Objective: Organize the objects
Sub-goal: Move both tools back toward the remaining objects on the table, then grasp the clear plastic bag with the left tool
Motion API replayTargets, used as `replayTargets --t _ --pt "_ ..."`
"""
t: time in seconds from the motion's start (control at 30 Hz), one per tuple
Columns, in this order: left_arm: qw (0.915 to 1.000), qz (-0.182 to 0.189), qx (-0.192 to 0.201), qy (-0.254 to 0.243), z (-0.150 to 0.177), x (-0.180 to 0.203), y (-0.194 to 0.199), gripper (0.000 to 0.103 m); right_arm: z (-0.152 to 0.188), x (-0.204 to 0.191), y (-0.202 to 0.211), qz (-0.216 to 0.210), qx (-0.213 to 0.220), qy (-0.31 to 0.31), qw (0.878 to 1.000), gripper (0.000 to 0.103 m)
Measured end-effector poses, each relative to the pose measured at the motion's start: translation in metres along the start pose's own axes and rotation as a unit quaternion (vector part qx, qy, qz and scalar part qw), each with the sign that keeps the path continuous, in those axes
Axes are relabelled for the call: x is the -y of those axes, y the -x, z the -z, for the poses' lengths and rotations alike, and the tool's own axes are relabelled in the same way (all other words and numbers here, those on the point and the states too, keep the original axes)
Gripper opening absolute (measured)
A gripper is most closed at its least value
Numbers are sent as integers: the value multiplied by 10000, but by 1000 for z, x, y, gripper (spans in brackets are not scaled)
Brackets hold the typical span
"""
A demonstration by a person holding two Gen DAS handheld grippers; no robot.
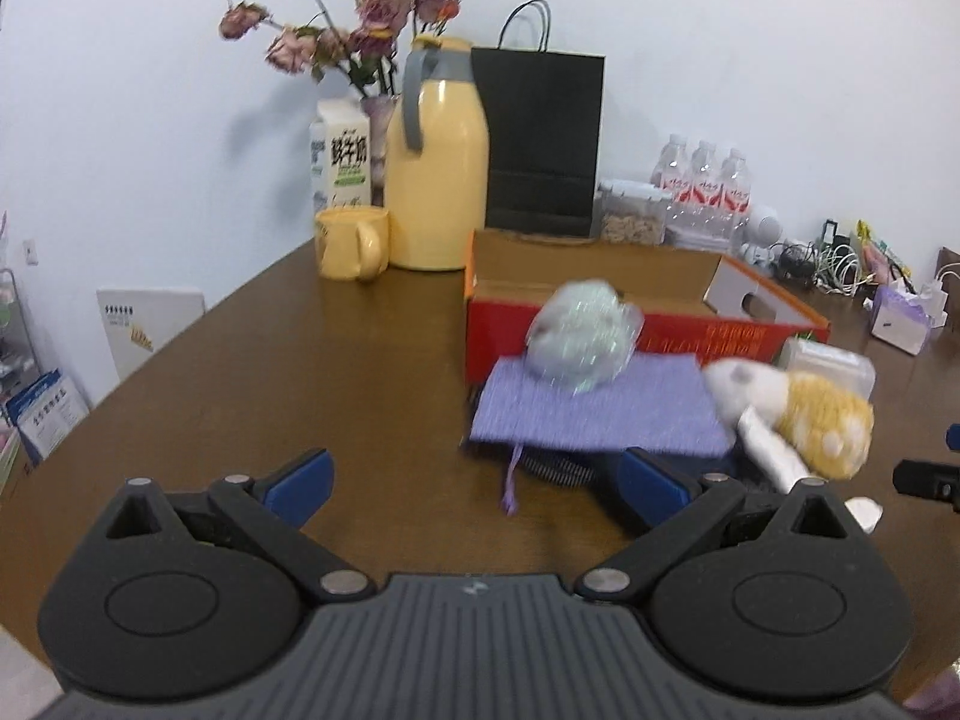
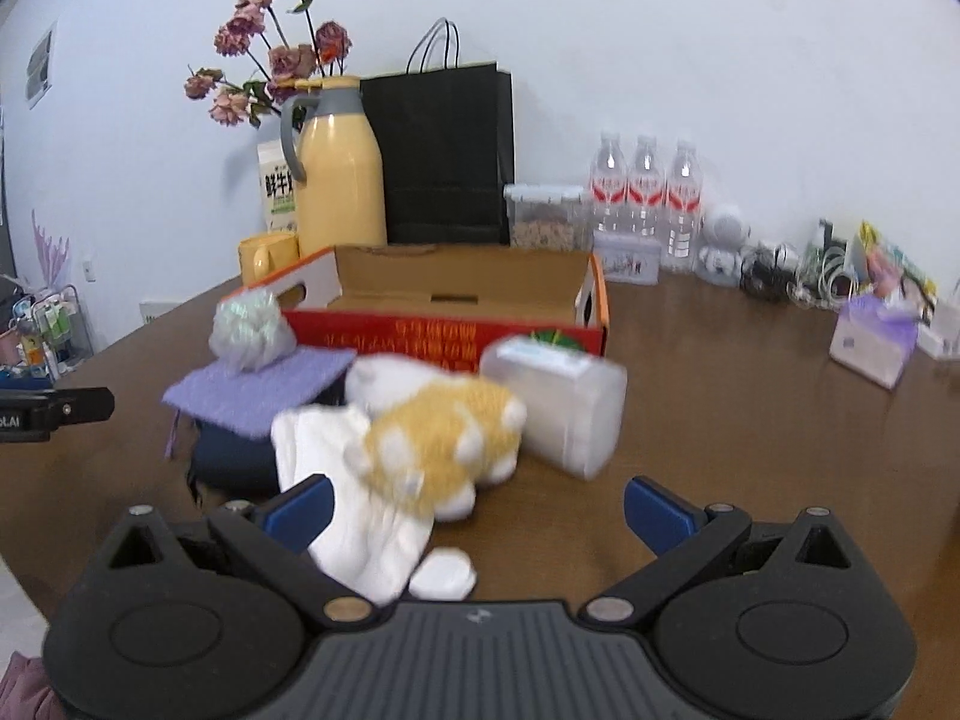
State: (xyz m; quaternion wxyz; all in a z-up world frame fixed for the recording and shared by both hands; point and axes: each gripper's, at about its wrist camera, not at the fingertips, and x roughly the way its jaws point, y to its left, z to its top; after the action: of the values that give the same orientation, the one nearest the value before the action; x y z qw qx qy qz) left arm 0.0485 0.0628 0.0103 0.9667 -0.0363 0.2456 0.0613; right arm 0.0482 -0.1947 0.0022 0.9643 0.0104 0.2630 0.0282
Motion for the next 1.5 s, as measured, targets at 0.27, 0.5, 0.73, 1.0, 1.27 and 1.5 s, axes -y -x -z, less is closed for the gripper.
replayTargets --t 0.27,0.5,0.73,1.0,1.27,1.5 --pt "10000 41 -42 50 8 -1 1 103 17 -13 -13 -10 -144 233 9996 102" --pt "9999 60 -112 91 11 -1 -3 103 22 -4 -18 81 -177 119 9997 76" --pt "9998 96 -152 70 13 1 -5 103 27 -1 -29 -83 -286 24 9996 56" --pt "9997 104 -200 50 13 3 -9 103 30 -3 -30 -308 -259 20 9992 40" --pt "9997 111 -198 24 13 5 -10 103 31 -4 -29 -438 -230 39 9988 27" --pt "9999 123 -67 -68 3 8 -12 103 28 -1 -26 -388 -146 0 9991 27"
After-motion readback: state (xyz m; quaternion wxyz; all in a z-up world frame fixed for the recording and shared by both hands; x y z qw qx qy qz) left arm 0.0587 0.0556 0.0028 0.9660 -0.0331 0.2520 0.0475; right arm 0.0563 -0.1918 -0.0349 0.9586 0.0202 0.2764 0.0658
